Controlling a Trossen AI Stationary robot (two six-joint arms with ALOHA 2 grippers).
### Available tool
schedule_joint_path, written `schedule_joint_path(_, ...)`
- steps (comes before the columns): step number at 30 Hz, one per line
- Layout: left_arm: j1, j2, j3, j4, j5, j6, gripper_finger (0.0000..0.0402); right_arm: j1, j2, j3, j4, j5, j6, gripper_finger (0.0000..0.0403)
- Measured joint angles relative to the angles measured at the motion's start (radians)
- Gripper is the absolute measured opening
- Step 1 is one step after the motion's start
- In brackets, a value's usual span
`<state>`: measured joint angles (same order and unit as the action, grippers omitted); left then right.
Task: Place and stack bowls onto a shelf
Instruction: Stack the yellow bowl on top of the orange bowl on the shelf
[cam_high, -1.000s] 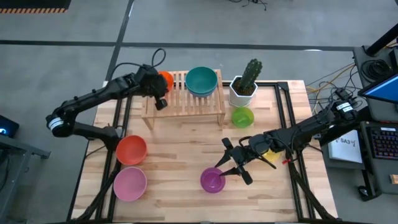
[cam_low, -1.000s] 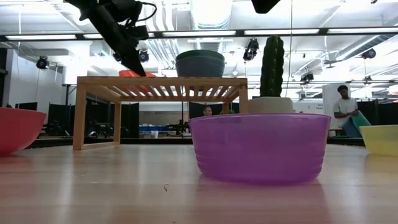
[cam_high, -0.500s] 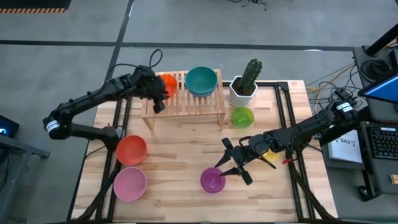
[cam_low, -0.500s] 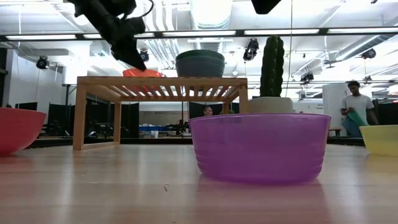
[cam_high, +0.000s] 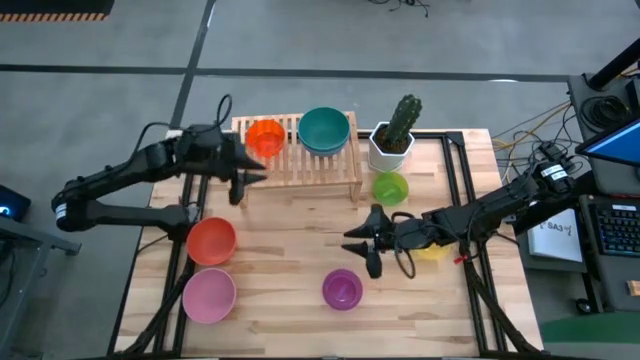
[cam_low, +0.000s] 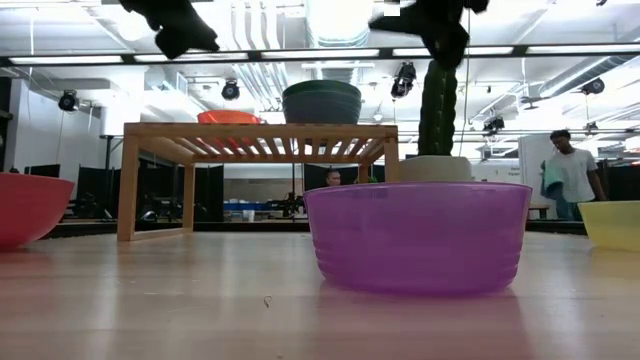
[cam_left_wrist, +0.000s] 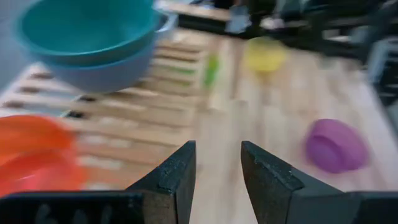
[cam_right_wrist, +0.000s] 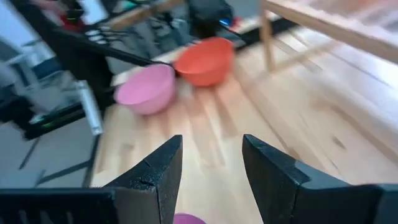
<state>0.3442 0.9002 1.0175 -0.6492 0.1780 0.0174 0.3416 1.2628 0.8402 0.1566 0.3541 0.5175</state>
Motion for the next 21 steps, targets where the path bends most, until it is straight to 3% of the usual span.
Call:
schedule_joint_path(7, -0.221, -0.104, -0.203, 0.267, -0.010, -0.107, 0.0111, -0.023, 0.002, 0.000, -0.124, 0.049, 0.186, 0.0138)
schedule_joint_path(13, -0.319, -0.139, -0.356, 0.504, -0.012, -0.173, 0.0111, -0.066, 0.002, 0.000, -0.258, -0.014, 0.367, 0.0125)
schedule_joint_path(16, -0.329, -0.140, -0.387, 0.542, -0.013, -0.190, 0.0111, -0.082, 0.002, 0.000, -0.402, -0.061, 0.514, 0.0125)
schedule_joint_path(21, -0.328, -0.134, -0.396, 0.544, -0.032, -0.193, 0.0111, -0.087, 0.003, 0.024, -0.801, -0.108, 0.806, 0.0125)
